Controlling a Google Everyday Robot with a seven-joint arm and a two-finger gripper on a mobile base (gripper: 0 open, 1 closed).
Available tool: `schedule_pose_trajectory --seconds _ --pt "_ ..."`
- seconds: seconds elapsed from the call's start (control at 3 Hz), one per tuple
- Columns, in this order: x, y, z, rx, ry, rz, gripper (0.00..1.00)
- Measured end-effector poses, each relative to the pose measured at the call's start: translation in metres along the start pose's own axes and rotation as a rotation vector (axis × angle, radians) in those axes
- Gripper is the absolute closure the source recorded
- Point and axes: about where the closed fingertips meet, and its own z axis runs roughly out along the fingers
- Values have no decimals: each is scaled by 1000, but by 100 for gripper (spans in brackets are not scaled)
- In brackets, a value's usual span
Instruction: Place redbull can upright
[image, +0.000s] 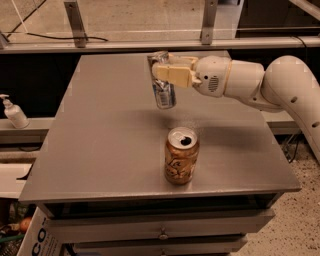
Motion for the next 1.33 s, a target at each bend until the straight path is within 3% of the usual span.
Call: schedule_pose_trajectory --seconds 0.67,1.33 --pt "2 -6 -17 53 78 -173 100" --pt "-10 -10 -31 77 17 -266 100"
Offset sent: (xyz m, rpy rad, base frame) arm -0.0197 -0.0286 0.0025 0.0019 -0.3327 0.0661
